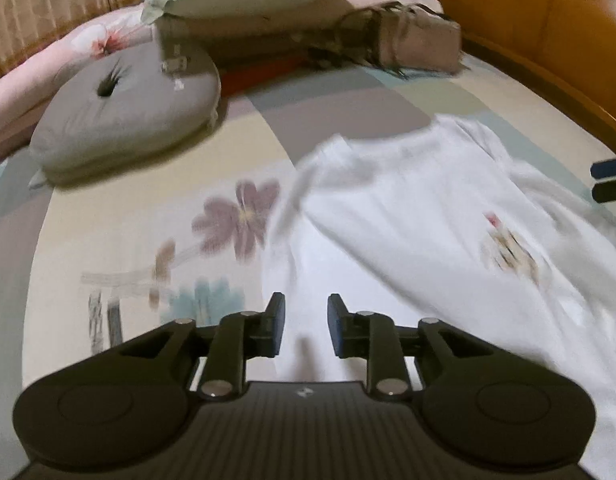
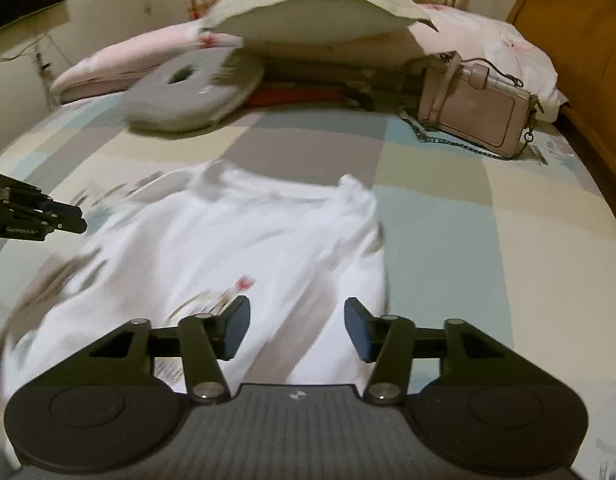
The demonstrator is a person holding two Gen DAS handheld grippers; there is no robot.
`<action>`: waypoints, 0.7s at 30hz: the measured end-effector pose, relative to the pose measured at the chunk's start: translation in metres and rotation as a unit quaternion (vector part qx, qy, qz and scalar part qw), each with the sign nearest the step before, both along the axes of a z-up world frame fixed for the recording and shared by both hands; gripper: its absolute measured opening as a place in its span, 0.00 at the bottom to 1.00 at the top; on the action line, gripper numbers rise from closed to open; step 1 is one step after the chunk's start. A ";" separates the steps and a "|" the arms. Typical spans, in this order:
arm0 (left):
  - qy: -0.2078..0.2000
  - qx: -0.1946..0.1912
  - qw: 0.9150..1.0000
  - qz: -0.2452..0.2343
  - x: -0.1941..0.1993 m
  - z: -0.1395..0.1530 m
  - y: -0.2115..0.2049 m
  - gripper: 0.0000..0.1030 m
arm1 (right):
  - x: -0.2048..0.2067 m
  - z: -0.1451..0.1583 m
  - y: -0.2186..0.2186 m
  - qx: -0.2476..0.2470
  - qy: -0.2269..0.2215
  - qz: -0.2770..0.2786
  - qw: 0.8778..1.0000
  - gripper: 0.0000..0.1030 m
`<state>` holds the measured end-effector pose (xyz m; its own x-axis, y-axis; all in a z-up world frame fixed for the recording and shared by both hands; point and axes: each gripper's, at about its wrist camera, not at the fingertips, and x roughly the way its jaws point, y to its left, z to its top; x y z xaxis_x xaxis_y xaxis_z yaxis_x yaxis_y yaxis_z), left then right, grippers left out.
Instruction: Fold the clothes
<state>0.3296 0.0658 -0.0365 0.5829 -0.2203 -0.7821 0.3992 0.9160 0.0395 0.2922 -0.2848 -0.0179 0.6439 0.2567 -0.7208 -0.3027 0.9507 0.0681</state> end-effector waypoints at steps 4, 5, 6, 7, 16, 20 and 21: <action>-0.006 0.002 1.000 0.001 -0.050 0.008 -0.005 0.40 | -0.053 0.002 0.011 -0.006 0.007 -0.011 1.000 0.75; -0.010 0.003 1.000 0.002 -0.059 0.009 -0.009 0.44 | -0.064 0.002 0.013 -0.004 0.009 -0.014 1.000 0.77; -0.013 0.003 1.000 0.003 -0.067 0.011 -0.014 0.45 | -0.073 0.001 0.015 -0.002 0.013 -0.018 1.000 0.79; -0.017 0.004 1.000 0.004 -0.076 0.012 -0.018 0.47 | -0.081 -0.001 0.016 0.002 0.018 -0.020 1.000 0.81; -0.051 0.009 0.999 0.012 -0.153 0.025 -0.055 0.68 | -0.095 -0.031 0.034 -0.092 0.055 -0.092 0.990 0.82; -0.055 -0.004 0.998 0.005 -0.168 0.029 -0.075 0.72 | -0.092 -0.037 0.021 -0.142 0.052 -0.122 0.981 0.82; -0.056 -0.009 0.998 0.002 -0.169 0.029 -0.080 0.72 | -0.090 -0.038 0.015 -0.146 0.053 -0.129 0.979 0.82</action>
